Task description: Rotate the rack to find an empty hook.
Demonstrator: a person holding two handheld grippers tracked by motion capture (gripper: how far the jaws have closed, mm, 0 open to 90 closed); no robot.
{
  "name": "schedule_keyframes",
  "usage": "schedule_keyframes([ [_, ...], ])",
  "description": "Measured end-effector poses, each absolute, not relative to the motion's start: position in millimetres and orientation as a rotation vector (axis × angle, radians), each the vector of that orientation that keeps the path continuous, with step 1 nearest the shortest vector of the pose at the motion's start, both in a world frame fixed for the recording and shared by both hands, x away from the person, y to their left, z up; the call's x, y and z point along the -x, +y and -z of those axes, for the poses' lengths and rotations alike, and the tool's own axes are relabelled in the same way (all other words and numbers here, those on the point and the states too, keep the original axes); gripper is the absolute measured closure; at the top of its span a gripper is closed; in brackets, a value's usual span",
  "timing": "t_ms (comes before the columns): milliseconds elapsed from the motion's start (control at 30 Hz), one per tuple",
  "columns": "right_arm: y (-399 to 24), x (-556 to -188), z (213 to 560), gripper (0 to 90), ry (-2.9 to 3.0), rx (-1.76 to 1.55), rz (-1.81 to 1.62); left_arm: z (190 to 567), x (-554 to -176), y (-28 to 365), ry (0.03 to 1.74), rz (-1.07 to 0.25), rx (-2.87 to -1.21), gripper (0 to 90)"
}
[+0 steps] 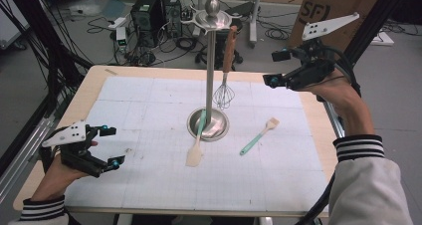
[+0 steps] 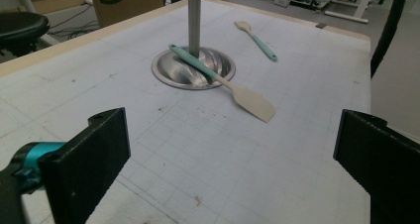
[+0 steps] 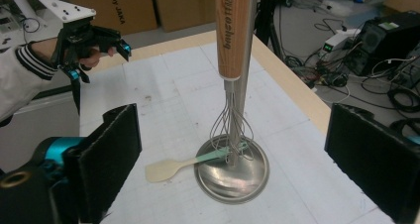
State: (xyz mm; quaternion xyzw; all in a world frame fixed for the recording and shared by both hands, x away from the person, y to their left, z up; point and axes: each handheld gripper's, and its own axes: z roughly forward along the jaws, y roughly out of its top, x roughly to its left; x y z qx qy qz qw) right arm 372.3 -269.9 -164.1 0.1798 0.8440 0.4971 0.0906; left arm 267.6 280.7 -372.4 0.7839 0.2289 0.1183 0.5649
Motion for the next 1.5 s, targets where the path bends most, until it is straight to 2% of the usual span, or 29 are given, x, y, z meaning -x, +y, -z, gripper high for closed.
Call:
schedule_keyframes([
  [267, -272, -380, 154, 28.7, 2.566, -0.502, -1.497, 373, -268, 280, 0.536, -0.279, -1.849, 1.7],
  [400, -272, -384, 149, 42.8, 2.579, -0.501, -1.506, 373, -268, 280, 0.533, -0.278, -1.852, 1.7],
  [933, -263, -393, 131, 83.2, 2.58, -0.49, -1.493, 374, -268, 279, 0.537, -0.27, -1.856, 1.7],
  [1133, -258, -396, 125, 89.1, 2.576, -0.481, -1.497, 374, -268, 278, 0.538, -0.271, -1.857, 1.7],
  [1500, -240, -405, 117, 89.3, 2.594, -0.451, -1.489, 376, -269, 278, 0.535, -0.264, -1.858, 1.7],
])
